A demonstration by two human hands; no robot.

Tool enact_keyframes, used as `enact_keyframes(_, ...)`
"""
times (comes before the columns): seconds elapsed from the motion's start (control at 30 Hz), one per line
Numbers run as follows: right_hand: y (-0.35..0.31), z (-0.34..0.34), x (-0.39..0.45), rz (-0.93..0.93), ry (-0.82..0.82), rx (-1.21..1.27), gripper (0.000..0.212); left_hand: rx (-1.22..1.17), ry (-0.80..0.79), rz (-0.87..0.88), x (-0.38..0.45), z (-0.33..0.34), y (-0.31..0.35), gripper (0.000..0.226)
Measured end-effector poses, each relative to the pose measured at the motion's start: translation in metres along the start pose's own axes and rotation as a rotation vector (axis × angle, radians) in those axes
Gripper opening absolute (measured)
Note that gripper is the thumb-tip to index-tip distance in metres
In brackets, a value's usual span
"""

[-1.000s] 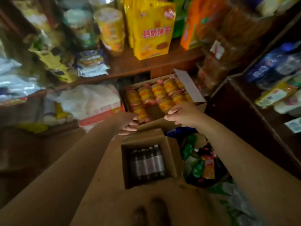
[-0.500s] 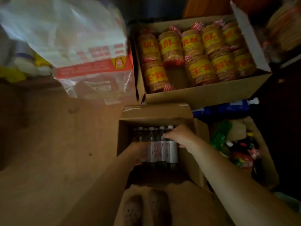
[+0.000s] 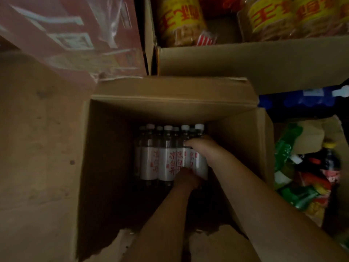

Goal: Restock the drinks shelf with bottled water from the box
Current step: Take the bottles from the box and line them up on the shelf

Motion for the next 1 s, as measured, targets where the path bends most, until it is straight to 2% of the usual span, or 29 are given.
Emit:
enact_keyframes(0.07, -0.003, 0.002, 0.009, 0.031, -0.023, -0.03, 0.034, 0.083, 0.13, 0.056, 0.007, 0.004, 0.0, 0.053)
enact_keyframes(0.13, -0.005, 0.001, 0.014, 0.048, -0.022, -0.041, 0.034, 0.169, 0.179, 0.095, 0.009, 0.004, 0.001, 0.058)
enact_keyframes(0.3, -0.001, 0.003, 0.014, 0.011, -0.013, -0.046, 0.041, 0.276, 0.076, 0.179, -0.004, -0.011, 0.002, 0.074)
enact_keyframes(0.37, 0.001, 0.004, 0.011, -0.037, -0.007, -0.057, 0.048, 0.217, -0.016, 0.195, -0.012, -0.019, -0.001, 0.083)
enact_keyframes(0.43, 0.003, 0.008, 0.008, -0.063, -0.02, -0.054, 0.062, 0.057, -0.103, 0.198, -0.024, -0.029, -0.007, 0.082)
enact_keyframes(0.5, 0.003, 0.008, 0.001, -0.044, -0.016, -0.017, 0.051, -0.045, -0.145, 0.223, -0.041, -0.037, -0.011, 0.07)
enact_keyframes(0.57, 0.004, 0.002, -0.008, 0.024, 0.003, 0.017, 0.032, -0.082, -0.117, 0.252, -0.053, -0.042, -0.016, 0.064)
enact_keyframes(0.6, 0.004, -0.003, -0.013, 0.031, 0.016, 0.007, 0.031, -0.101, -0.094, 0.261, -0.058, -0.044, -0.018, 0.067)
enact_keyframes(0.7, -0.006, -0.013, -0.041, -0.077, 0.016, -0.075, 0.047, -0.143, -0.028, 0.293, -0.084, -0.044, -0.022, 0.081)
enact_keyframes(0.8, -0.014, -0.025, -0.085, -0.167, -0.002, -0.09, 0.042, -0.169, 0.018, 0.348, -0.125, -0.041, -0.021, 0.084)
enact_keyframes(0.83, -0.017, -0.031, -0.104, -0.2, -0.018, -0.075, 0.037, -0.182, -0.018, 0.357, -0.142, -0.04, -0.017, 0.083)
enact_keyframes(0.9, -0.025, -0.045, -0.148, -0.275, -0.097, -0.039, 0.027, -0.228, -0.19, 0.356, -0.179, -0.04, -0.006, 0.073)
enact_keyframes(1.0, -0.047, -0.079, -0.219, -0.417, -0.206, 0.003, 0.029, -0.319, -0.426, 0.39, -0.237, -0.054, 0.017, 0.056)
Point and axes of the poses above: each hand's wrist, its own x-axis towards the middle knuckle, its own z-axis out of the palm, y = z × x, the point moved 3 cm from there along x, towards the middle knuckle, and after that the axes turned 2 degrees about x, right-handed, at the moved point
